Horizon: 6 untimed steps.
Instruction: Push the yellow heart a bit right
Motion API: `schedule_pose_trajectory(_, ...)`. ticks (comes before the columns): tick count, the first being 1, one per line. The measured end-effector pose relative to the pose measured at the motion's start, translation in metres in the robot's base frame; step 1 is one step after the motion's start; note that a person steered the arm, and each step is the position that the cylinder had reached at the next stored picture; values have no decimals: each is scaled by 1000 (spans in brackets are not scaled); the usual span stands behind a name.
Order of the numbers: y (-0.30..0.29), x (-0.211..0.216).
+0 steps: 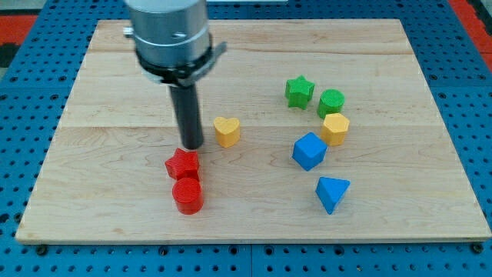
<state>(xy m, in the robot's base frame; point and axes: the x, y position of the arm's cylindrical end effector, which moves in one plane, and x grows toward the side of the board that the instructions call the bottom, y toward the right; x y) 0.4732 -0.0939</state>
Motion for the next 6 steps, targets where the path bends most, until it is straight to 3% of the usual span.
schedule_pose_trajectory(2,70,-23)
schedule_pose_trajectory(3,62,-27)
schedule_pose_trajectory(5,139,-26)
schedule_pose_trajectory(6,151,-3)
